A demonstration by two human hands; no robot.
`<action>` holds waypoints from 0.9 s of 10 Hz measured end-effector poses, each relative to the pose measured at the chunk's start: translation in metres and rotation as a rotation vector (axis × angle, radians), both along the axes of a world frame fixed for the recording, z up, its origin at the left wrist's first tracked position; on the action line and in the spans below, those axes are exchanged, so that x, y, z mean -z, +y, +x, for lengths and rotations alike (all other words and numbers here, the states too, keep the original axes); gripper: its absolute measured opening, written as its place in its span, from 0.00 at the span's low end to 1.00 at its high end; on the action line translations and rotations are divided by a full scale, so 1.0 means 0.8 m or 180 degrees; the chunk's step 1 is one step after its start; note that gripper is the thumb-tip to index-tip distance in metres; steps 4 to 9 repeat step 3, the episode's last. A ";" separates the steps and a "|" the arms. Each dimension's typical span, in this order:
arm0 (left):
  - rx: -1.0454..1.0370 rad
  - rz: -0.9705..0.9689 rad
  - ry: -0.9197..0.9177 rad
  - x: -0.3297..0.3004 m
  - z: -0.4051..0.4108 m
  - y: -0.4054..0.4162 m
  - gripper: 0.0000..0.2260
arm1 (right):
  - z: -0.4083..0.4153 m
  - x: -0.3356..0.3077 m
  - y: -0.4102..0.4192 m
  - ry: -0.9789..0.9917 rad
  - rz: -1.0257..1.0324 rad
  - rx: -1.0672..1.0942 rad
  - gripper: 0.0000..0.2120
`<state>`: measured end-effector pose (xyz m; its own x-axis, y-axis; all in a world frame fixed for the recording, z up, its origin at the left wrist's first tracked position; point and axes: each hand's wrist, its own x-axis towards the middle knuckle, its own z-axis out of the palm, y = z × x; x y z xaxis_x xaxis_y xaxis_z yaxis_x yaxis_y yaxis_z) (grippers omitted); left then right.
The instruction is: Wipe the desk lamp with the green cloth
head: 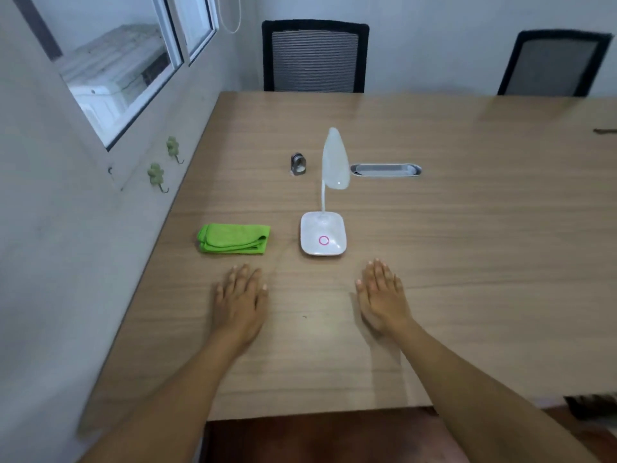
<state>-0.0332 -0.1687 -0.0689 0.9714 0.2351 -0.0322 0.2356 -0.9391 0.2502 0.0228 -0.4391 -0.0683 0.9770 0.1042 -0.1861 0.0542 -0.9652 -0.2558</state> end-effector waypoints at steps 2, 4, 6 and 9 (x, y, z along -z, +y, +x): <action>0.0035 -0.0028 0.0012 0.013 -0.011 -0.031 0.34 | -0.008 0.002 -0.011 0.0160 0.0170 0.0110 0.28; 0.0007 0.0012 -0.0073 0.012 -0.013 -0.034 0.33 | -0.005 -0.008 -0.009 0.0133 0.0625 0.0345 0.27; 0.0007 0.0012 -0.0073 0.012 -0.013 -0.034 0.33 | -0.005 -0.008 -0.009 0.0133 0.0625 0.0345 0.27; 0.0007 0.0012 -0.0073 0.012 -0.013 -0.034 0.33 | -0.005 -0.008 -0.009 0.0133 0.0625 0.0345 0.27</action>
